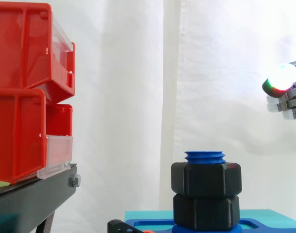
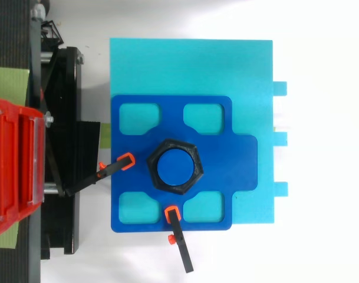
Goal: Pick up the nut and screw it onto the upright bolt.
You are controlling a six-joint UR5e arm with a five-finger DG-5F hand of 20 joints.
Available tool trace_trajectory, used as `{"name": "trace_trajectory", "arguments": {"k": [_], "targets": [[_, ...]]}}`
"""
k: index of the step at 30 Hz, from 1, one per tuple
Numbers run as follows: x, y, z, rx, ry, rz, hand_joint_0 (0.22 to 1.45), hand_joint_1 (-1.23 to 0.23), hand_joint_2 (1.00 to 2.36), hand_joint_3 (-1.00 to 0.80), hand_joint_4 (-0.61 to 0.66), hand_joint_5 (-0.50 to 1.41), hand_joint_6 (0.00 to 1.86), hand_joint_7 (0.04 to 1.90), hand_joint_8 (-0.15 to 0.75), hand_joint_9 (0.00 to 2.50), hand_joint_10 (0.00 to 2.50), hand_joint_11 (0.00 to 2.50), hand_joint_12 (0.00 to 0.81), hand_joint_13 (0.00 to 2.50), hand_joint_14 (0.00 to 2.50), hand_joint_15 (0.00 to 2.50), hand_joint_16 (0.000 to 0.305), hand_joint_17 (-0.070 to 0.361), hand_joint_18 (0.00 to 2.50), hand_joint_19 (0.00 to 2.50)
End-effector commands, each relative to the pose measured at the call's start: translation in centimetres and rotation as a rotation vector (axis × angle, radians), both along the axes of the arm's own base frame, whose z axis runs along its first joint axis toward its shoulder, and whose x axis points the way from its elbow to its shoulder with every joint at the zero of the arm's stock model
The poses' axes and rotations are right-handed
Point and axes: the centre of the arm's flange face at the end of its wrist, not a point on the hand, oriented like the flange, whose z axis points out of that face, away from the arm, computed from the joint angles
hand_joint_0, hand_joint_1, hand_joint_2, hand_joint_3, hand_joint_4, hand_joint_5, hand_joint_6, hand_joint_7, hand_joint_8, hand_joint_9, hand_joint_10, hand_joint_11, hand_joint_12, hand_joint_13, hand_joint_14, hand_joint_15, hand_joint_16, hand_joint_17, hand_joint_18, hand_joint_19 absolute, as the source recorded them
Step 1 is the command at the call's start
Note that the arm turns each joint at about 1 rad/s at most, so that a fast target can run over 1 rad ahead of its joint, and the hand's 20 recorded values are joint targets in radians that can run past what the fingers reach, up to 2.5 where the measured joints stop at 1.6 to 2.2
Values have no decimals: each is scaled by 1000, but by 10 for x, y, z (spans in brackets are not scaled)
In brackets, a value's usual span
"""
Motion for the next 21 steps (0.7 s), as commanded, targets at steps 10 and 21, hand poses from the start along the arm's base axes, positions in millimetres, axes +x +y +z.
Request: {"name": "trace_trajectory", "arguments": {"k": [10, 21], "targets": [[0, 0, 0, 0, -1, 0, 480, -435, 1000, -500, 133, -232, 501, 663, 177, 93, 0, 0, 323, 0, 0, 0, 43, 97, 0, 0], [0, 0, 0, 0, 0, 0, 481, -439, 1000, -500, 130, -231, 501, 647, 173, 60, 0, 0, 319, 0, 0, 0, 43, 97, 0, 0]]}}
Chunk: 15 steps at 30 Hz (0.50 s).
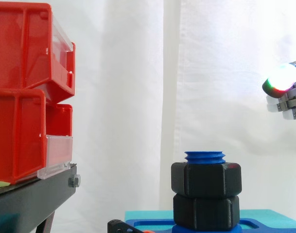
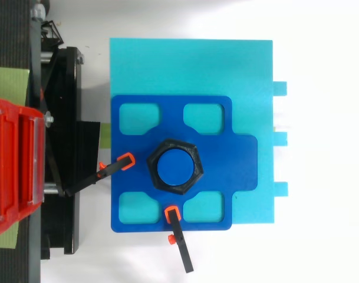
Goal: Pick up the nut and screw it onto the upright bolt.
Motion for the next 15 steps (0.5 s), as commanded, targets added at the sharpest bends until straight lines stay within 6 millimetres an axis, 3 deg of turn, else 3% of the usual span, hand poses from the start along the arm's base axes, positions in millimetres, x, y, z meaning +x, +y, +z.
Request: {"name": "trace_trajectory", "arguments": {"k": [1, 15], "targets": [[0, 0, 0, 0, 1, 1, 482, -423, 1000, -500, 132, -235, 502, 677, 169, 20, 0, 0, 318, 0, 0, 0, 42, 95, 0, 0], [0, 0, 0, 0, 1, 1, 486, -431, 1000, -500, 135, -235, 501, 640, 174, 22, 0, 0, 319, 0, 0, 0, 43, 96, 0, 0]]}}
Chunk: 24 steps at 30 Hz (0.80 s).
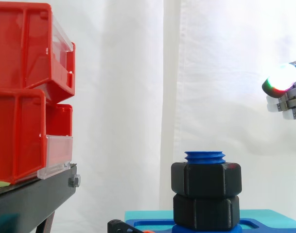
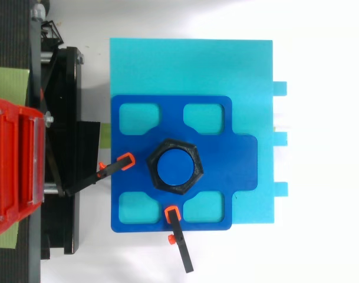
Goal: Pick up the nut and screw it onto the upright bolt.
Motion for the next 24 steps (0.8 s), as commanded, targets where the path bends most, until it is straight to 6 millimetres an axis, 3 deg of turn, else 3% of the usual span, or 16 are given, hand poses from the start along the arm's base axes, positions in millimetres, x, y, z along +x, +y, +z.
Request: {"name": "trace_trajectory", "arguments": {"k": [1, 24], "targets": [[0, 0, 0, 0, 0, 0, 487, -433, 1000, -500, 139, -235, 501, 631, 174, 33, 0, 0, 318, 0, 0, 0, 42, 95, 0, 0], [0, 0, 0, 0, 0, 0, 493, -443, 1000, -500, 183, -237, 502, 702, 186, 0, 0, 0, 329, 0, 0, 0, 44, 98, 0, 0]]}}
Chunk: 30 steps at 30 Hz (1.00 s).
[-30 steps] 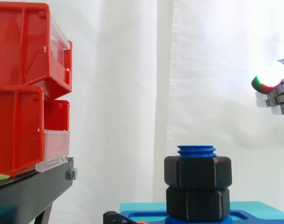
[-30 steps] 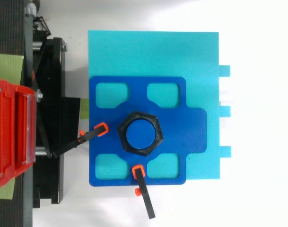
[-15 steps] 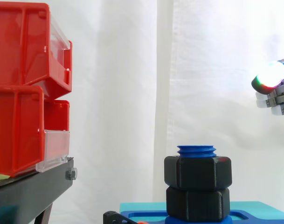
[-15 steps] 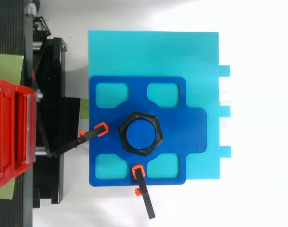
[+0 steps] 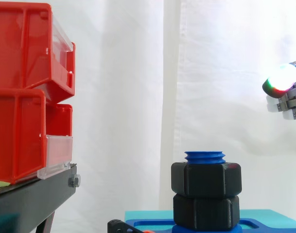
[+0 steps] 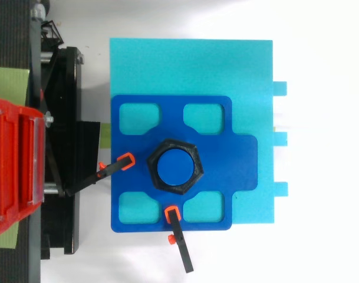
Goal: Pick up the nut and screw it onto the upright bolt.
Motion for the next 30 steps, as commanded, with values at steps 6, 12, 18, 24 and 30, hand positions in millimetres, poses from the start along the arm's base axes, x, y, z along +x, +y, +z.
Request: {"name": "trace_trajectory", "arguments": {"k": [6, 12, 18, 24, 30], "targets": [[0, 0, 0, 0, 1, 0, 493, -446, 1000, -500, 190, -242, 502, 702, 184, 0, 0, 0, 330, 0, 0, 0, 44, 98, 0, 0], [0, 0, 1, 0, -2, 0, 493, -444, 1000, -500, 157, -253, 502, 699, 181, 0, 0, 0, 329, 0, 0, 0, 44, 99, 0, 0], [0, 0, 0, 0, 1, -1, 493, -444, 1000, -500, 149, -249, 502, 679, 176, 0, 0, 0, 325, 0, 0, 0, 43, 97, 0, 0], [0, 0, 0, 0, 0, 0, 497, -450, 1000, -500, 151, -248, 502, 718, 170, 0, 0, 0, 320, 0, 0, 0, 42, 94, 0, 0], [0, 0, 0, 0, 1, 0, 499, -463, 1000, -500, 148, -245, 502, 709, 166, 0, 0, 0, 315, 0, 0, 0, 41, 93, 0, 0]]}}
